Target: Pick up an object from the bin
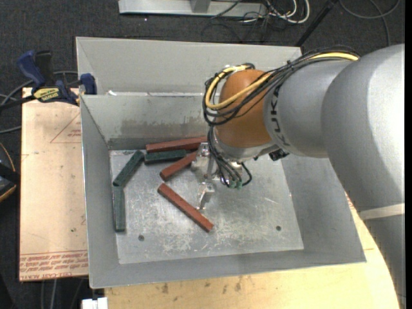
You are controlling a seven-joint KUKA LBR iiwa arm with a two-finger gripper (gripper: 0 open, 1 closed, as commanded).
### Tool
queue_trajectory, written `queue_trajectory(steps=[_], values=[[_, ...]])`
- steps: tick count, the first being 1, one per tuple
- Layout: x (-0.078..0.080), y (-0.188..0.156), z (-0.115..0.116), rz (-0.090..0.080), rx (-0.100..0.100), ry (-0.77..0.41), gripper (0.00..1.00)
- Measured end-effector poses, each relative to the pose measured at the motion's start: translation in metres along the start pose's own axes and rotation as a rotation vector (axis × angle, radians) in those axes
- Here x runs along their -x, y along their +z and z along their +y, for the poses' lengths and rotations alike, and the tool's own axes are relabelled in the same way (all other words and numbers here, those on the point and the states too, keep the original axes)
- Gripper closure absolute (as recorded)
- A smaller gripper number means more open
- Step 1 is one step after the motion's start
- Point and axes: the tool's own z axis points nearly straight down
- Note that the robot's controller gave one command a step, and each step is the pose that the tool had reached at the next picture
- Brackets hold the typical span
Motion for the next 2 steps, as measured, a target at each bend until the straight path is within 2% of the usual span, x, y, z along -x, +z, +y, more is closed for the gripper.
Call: queue_trajectory(steps=[1, 2], values=[[-0.0293, -0.0053, 0.0167, 0.006, 0.001, -0.089, 0.00], [-0.0343, -0.0060, 0.0186, 0.006, 0.000, -0.100, 0.00]])
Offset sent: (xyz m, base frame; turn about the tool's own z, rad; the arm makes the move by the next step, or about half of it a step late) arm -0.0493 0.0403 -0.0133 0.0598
